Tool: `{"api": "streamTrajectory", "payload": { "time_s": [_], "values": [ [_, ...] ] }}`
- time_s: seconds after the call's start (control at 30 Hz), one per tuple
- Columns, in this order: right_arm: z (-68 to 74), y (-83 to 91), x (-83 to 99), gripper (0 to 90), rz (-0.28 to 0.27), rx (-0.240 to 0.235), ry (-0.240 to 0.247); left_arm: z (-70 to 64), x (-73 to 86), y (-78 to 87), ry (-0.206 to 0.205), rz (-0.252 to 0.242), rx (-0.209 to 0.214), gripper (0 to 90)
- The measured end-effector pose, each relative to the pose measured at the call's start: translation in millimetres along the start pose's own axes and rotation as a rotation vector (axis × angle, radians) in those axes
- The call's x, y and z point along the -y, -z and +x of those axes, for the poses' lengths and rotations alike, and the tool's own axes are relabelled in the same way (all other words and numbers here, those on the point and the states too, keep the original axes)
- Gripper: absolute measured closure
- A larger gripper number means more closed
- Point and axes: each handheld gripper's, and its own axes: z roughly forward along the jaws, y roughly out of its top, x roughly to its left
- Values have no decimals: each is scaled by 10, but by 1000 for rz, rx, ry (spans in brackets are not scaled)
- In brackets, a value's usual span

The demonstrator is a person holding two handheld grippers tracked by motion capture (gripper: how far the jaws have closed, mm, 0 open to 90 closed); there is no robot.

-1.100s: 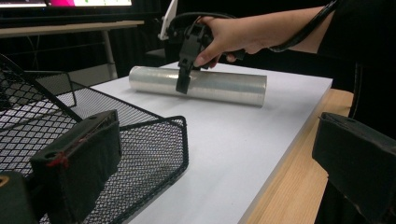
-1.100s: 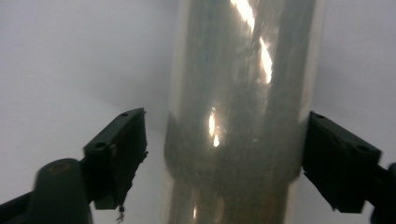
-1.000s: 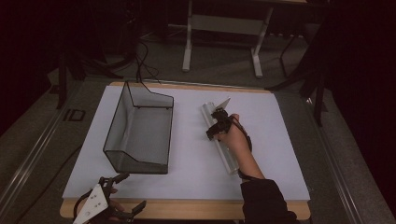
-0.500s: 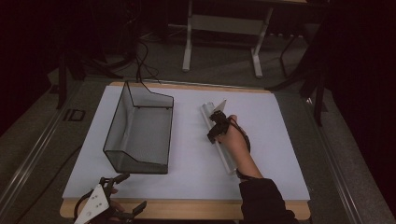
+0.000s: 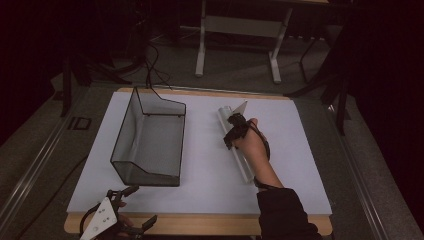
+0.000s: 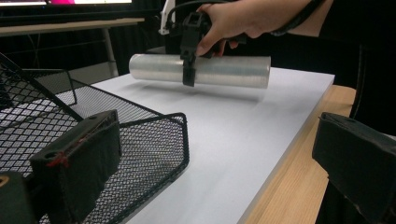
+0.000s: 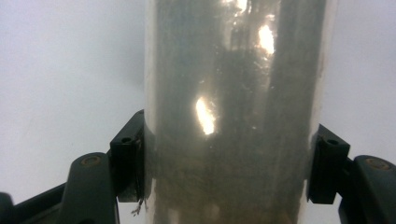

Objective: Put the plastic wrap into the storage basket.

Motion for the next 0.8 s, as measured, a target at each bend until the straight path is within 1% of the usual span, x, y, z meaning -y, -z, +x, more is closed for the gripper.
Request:
{"api": "streamTrajectory", "payload": {
  "time_s": [0.03, 0.07, 0.17, 0.2, 0.3, 0.33, 0.37, 0.4, 0.43, 0.47, 0.5, 0.53, 0.57, 0.6, 0.63, 0.67, 0.73, 0.77, 0.8],
  "values": [
    [0, 0, 0, 321, 0, 0, 0, 0, 0, 0, 0, 0, 0, 19],
    [-21, 60, -4, 321, -5, -19, -13, -3, 1, -4, -2, 3, -1, 19],
    [-23, 112, -9, 322, -9, -15, -12, -8, 0, -6, -5, 3, 0, 19],
    [-23, 174, -15, 321, -17, -21, -13, -11, -1, -6, -7, 3, -1, 19],
    [-26, 221, -21, 322, -26, -27, -16, -7, 1, -9, -6, 4, -1, 19],
    [-22, 264, -30, 322, -37, -21, -20, -5, 1, -13, -5, 6, -2, 19],
    [-22, 264, -30, 322, -37, -21, -20, -5, 1, -13, -5, 6, -2, 19],
    [-17, 309, -41, 322, -50, -36, -27, -7, 1, -19, -7, 8, 0, 19],
    [-17, 309, -41, 322, -50, -36, -27, -7, 1, -19, -7, 8, 0, 19],
    [3, 361, -57, 322, -59, -35, -28, -10, 1, -23, -10, 10, 0, 19],
    [3, 361, -57, 322, -59, -35, -28, -10, 1, -23, -10, 10, 0, 19],
    [22, 416, -79, 322, -60, -42, -30, -11, 1, -27, -10, 11, 2, 19],
    [22, 416, -79, 322, -60, -42, -30, -11, 1, -27, -10, 11, 2, 19],
    [48, 471, -102, 322, -69, -44, -35, -10, 1, -29, -9, 12, 4, 19],
    [48, 471, -102, 322, -69, -44, -35, -10, 1, -29, -9, 12, 4, 19],
    [87, 526, -126, 322, -75, -43, -28, -10, -1, -28, -10, 11, 4, 18],
    [106, 547, -135, 322, -75, -43, -28, -11, -1, -26, -13, 11, 5, 19],
    [130, 585, -146, 322, -89, -48, -31, -12, -1, -25, -13, 11, 5, 19],
    [182, 659, -172, 322, -109, -57, -27, -12, -1, -25, -13, 12, 6, 19]
  ]
}}
